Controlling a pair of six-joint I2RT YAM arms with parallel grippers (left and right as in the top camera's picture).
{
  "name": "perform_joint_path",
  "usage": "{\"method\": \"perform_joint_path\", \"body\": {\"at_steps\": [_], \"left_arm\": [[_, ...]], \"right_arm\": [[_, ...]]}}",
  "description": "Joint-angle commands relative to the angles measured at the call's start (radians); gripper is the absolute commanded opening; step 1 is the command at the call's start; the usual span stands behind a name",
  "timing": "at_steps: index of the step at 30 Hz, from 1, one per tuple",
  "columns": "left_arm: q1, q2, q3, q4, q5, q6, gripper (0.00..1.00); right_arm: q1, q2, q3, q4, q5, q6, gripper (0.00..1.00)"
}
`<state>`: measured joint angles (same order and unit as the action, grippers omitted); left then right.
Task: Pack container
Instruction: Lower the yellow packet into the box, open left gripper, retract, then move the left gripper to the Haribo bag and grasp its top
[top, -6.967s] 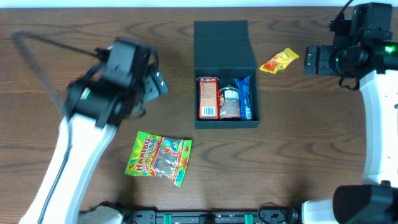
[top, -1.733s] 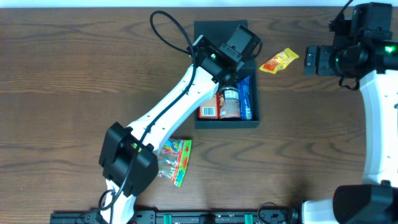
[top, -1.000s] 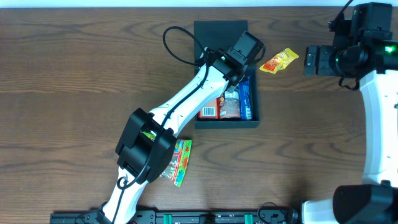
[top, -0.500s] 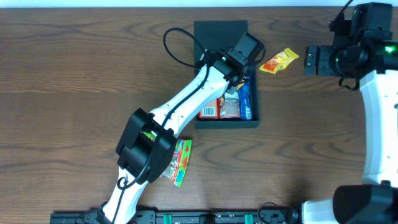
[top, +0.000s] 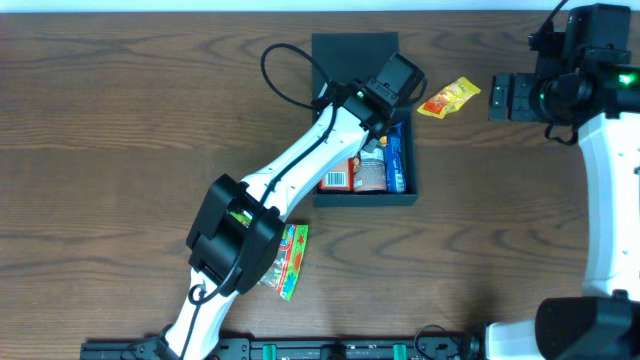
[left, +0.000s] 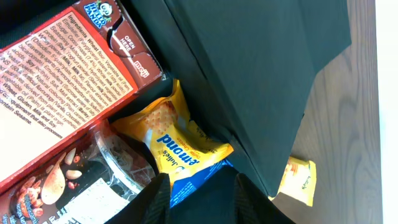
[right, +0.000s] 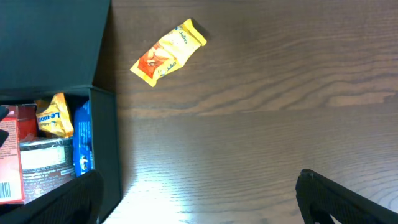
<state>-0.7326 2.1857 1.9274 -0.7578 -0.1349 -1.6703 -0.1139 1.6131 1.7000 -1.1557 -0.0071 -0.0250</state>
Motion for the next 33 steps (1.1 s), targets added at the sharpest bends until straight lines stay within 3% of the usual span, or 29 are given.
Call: {"method": "perform_joint_path", "body": {"at_steps": [1, 4, 6, 9, 10, 12, 14, 18, 19, 23, 33], "left_arm": [[0.014, 0.003, 0.006, 0.003, 0.034, 0.132, 0.34], [0.031, -0.045, 0.007, -0.006, 0.064, 0.391, 0.36], [0.048, -0.106, 0.007, -0.042, 0.039, 0.594, 0.45], [0.077, -0.197, 0.007, -0.149, -0.024, 0.838, 0.86], [0.089, -0.227, 0.007, -0.194, -0.036, 0.948, 0.94], [0.115, -0.275, 0.007, -0.303, -0.044, 1.106, 0.96], [0.157, -0.319, 0.007, -0.486, -0.089, 1.049, 0.95], [0.25, -0.382, 0.006, -0.829, -0.02, 0.598, 0.95], [0.257, -0.392, 0.005, -0.855, 0.015, 0.555, 0.95], [0.23, -0.444, 0.005, -0.84, 0.126, 0.517, 0.95], [0.165, -0.618, -0.087, -0.879, 0.116, 0.382, 0.95]], "right_arm": [[-0.003, 0.003, 0.018, -0.002, 0.003, 0.017, 0.99], [-0.003, 0.003, 0.018, -0.002, 0.003, 0.017, 0.99], [-0.003, 0.003, 0.018, -0.002, 0.003, 0.017, 0.99], [-0.003, 0.003, 0.018, -0.002, 0.003, 0.017, 0.99], [-0.003, 0.003, 0.018, -0.002, 0.003, 0.017, 0.99], [-0.003, 0.003, 0.018, -0.002, 0.003, 0.017, 0.99], [-0.003, 0.003, 0.018, -0.002, 0.003, 0.017, 0.99], [-0.003, 0.003, 0.018, -0.002, 0.003, 0.017, 0.99], [-0.003, 0.003, 0.018, -0.002, 0.003, 0.017, 0.99], [-0.003, 0.003, 0.018, -0.002, 0.003, 0.017, 0.99], [-0.003, 0.003, 0.018, 0.014, 0.011, 0.002, 0.99]]}}
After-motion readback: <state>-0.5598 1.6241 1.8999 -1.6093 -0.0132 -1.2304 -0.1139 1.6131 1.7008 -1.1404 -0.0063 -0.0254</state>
